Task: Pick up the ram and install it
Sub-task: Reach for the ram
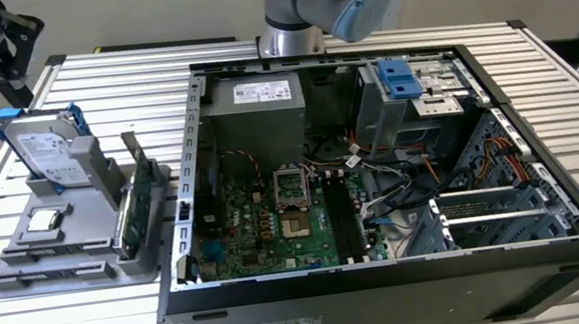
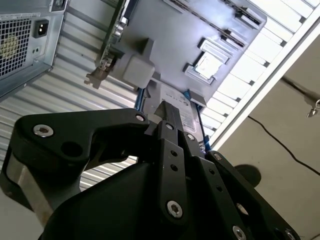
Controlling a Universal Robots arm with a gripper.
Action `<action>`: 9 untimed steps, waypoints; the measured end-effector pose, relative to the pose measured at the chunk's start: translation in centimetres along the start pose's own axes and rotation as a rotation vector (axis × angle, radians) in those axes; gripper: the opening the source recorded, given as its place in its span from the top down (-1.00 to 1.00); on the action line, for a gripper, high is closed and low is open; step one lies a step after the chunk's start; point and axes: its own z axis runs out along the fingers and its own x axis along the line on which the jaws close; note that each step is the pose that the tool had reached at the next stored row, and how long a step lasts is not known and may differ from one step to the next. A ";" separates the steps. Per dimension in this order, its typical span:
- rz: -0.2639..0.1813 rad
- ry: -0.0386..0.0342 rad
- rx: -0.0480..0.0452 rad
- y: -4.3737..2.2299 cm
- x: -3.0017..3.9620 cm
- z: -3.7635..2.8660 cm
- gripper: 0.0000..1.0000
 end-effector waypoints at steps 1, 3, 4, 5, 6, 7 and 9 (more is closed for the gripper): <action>0.000 0.0001 0.0001 -0.01 0.16 -0.01 1.00; 0.000 0.0001 0.0001 -0.03 0.48 -0.01 1.00; 0.000 0.0000 0.0000 -0.05 0.65 0.00 1.00; 0.000 0.0001 0.0000 -0.06 0.81 -0.01 1.00; 0.000 0.0001 0.0001 -0.07 0.98 -0.01 1.00; 0.000 0.0000 0.0000 -0.09 1.14 -0.01 1.00; 0.000 0.0000 0.0000 -0.11 1.47 -0.01 1.00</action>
